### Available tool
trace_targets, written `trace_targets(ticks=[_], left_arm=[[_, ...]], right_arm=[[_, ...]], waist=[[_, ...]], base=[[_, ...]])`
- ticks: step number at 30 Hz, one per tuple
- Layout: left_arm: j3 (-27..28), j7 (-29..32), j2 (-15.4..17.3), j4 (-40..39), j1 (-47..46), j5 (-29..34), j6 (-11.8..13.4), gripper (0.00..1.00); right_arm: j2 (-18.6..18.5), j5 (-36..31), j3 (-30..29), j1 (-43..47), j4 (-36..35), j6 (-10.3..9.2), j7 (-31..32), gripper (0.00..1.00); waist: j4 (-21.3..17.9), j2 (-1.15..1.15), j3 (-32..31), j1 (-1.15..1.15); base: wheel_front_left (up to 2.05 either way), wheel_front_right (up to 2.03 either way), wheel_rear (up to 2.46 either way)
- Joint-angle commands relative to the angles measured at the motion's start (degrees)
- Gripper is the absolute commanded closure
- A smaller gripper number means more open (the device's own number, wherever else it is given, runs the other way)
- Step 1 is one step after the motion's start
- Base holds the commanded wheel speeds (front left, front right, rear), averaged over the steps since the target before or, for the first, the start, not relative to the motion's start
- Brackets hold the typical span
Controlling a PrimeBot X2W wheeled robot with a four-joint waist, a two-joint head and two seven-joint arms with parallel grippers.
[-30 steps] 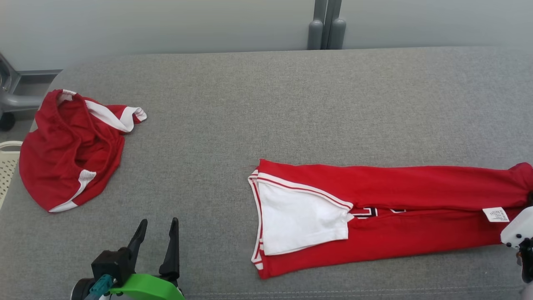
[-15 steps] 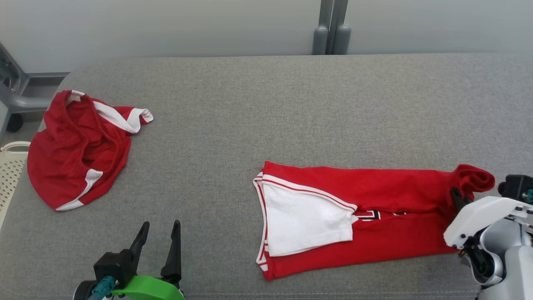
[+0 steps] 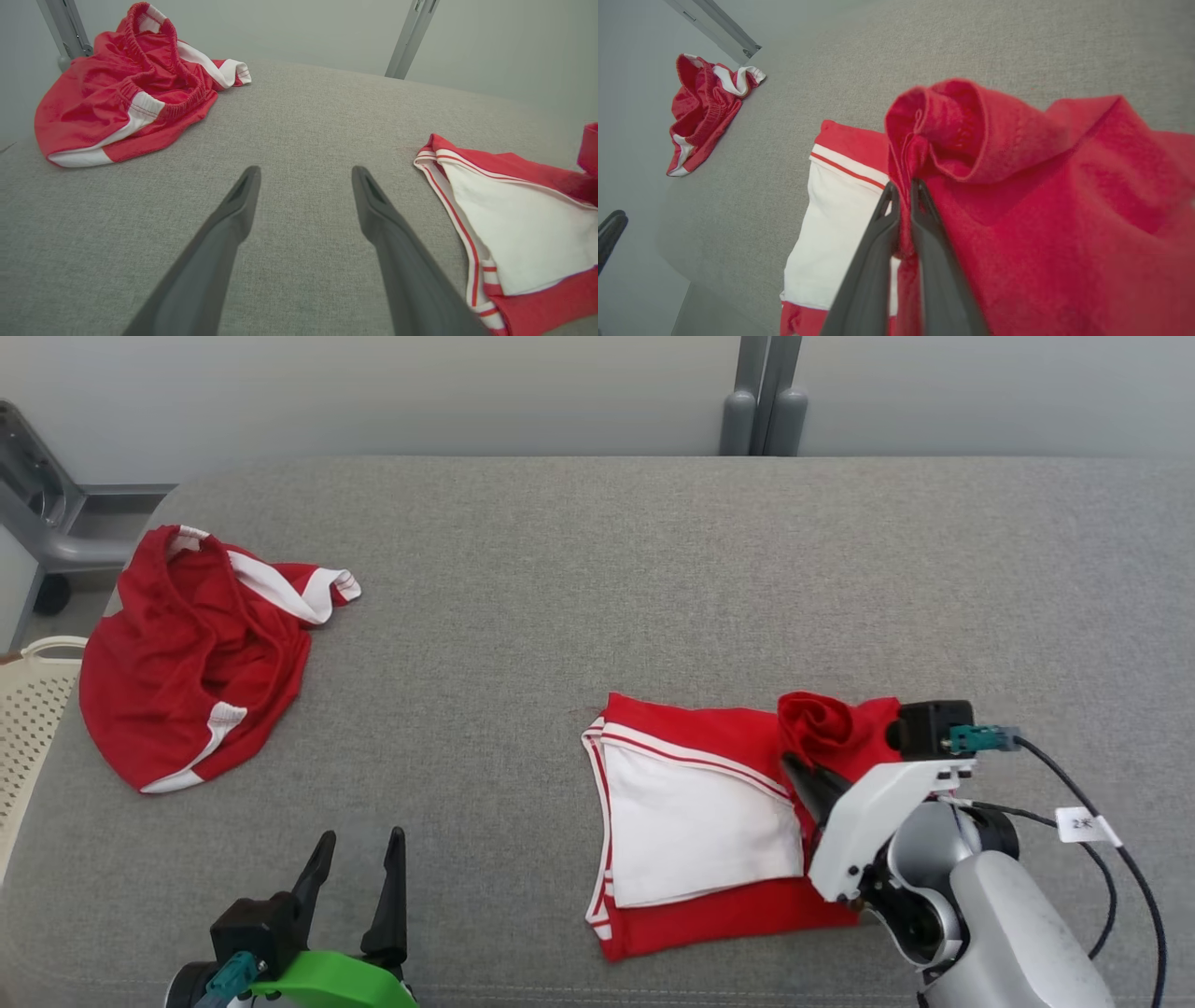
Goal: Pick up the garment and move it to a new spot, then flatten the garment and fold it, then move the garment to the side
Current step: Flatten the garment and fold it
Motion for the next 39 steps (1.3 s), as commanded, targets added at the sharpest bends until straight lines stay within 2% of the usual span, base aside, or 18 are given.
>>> trace_targets(ticks=[1,7,25,26,27,34,39], left_arm=[[-0.02,-0.24,0.15,0.25,-1.05,-0.05,-0.1,0.0],[-0.14,-0.26,-0.25,0.68,-1.26,-0.16,-0.26,0.0],[-0.15,-0.28,-1.03,1.04,-1.39,0.6,-0.56,0.0],[-0.14,-0.28,-1.11,1.11,-1.38,0.65,-0.55,0.0],[-0.13,-0.28,-1.18,1.16,-1.34,0.69,-0.59,0.0],[0.29,-0.28,-1.08,1.58,-0.31,0.78,-0.79,0.0],[0.25,-0.28,-1.02,1.61,0.35,0.82,-0.76,0.0]], right_arm=[[-0.18,1.24,1.76,-1.5,1.25,0.0,-0.42,1.0],[-0.17,5.37,9.66,-5.31,6.58,0.0,-1.17,1.0],[-0.14,11.87,18.1,-12.72,19.71,0.0,-6.82,1.0],[-0.14,12.02,18.44,-13.06,20.21,0.0,-7.22,0.81],[-0.14,12.28,18.8,-13.32,20.64,0.0,-7.58,0.01],[-0.16,17.06,21.93,-14.66,20.61,0.0,-9.0,0.0],[-0.17,17.24,21.7,-15.5,19.27,0.0,-10.38,0.0]], waist=[[0.62,0.0,0.25,0.0],[2.17,0.0,0.7,0.0],[5.0,0.0,1.67,0.0],[5.07,0.0,1.65,0.0],[5.11,0.0,1.58,0.0],[4.55,0.0,0.44,0.0],[3.92,0.0,-0.47,0.0]], base=[[0.0,0.0,0.0],[0.0,0.0,0.0],[0.0,0.0,0.0],[0.0,0.0,0.0],[0.0,0.0,0.0],[0.0,0.0,0.0],[0.0,0.0,0.0]])
